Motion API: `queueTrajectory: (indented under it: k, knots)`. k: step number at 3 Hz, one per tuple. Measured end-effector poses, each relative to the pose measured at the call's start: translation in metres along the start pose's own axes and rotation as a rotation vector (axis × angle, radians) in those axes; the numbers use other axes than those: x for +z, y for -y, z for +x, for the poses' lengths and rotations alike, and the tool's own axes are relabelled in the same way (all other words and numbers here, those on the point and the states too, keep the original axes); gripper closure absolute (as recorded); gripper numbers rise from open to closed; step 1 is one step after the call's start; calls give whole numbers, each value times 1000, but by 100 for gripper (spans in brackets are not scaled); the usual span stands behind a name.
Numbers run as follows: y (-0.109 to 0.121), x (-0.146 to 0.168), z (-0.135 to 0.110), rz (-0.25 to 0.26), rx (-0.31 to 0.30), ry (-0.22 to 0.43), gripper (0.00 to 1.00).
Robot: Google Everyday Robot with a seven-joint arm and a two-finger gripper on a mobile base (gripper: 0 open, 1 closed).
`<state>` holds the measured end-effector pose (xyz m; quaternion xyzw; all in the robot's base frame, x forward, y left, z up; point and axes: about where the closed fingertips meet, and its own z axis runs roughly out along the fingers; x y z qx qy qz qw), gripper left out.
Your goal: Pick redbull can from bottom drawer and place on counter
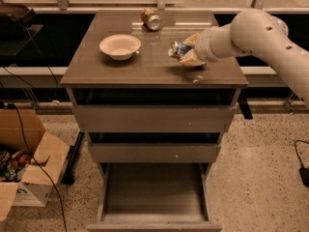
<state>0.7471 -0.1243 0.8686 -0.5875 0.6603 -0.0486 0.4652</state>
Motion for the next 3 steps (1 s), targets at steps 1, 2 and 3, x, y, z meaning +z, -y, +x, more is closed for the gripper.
queueTrajectory:
  k: [1, 2, 3]
  knots:
    - [10, 21, 8, -9, 23, 0, 14]
    - [12, 22, 8, -7, 23, 2, 0]
    - [12, 22, 8, -7, 23, 2, 0]
